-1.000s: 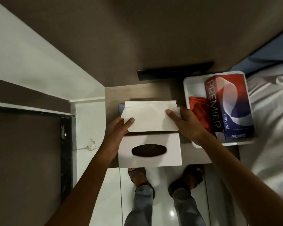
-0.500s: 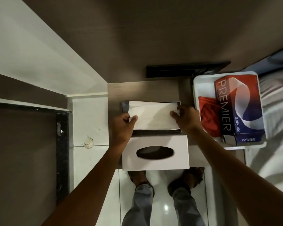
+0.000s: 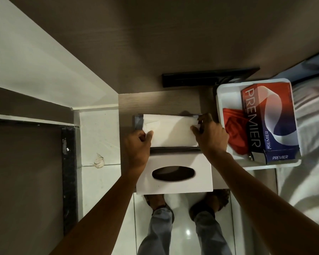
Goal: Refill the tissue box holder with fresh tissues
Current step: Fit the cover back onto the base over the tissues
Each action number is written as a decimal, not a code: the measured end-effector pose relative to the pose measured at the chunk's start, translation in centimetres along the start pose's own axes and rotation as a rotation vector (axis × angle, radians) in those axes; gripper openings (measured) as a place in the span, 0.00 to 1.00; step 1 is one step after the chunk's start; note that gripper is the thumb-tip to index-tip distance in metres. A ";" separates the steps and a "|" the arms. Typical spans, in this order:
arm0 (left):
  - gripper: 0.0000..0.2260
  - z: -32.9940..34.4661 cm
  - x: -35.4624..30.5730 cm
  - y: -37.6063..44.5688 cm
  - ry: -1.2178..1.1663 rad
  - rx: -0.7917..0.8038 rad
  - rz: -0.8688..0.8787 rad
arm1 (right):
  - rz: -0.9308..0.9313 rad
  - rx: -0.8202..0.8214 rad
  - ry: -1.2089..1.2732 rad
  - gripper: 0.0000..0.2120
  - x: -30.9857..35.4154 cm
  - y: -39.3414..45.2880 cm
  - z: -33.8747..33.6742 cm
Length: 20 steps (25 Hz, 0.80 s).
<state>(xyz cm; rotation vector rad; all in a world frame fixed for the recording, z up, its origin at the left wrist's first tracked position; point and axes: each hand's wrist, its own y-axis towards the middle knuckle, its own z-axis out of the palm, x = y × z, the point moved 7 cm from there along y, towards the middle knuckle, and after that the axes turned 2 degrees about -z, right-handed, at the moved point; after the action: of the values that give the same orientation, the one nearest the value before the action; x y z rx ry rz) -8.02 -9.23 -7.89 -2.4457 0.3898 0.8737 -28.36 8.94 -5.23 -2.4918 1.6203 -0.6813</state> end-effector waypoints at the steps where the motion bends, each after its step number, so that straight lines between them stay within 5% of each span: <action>1: 0.18 0.0 0.1 0.0 0.005 -0.008 0.009 | -0.016 -0.007 0.007 0.19 0.0 0.0 0.1; 7: 0.17 -0.2 0.9 -0.7 0.013 -0.097 0.014 | -0.055 -0.025 0.033 0.22 -0.3 -0.2 0.5; 12: 0.15 -3.4 2.6 -3.7 -0.127 -0.186 -0.008 | -0.079 -0.114 0.382 0.23 -1.8 -5.1 -1.5; 16: 0.08 -4.7 5.4 -9.4 -0.172 -0.058 -0.252 | 0.090 0.097 0.500 0.34 -3.9 -13.2 0.3; 20: 0.14 -2.6 6.0 -13.5 -0.276 0.124 -0.327 | 0.252 0.202 0.653 0.35 -5.0 -16.2 2.3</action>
<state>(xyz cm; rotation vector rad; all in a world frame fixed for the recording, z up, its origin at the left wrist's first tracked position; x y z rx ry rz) 3.56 -0.02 -5.14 -2.1542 -0.0540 0.9895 -15.42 19.96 -3.80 -1.9761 1.8727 -1.6404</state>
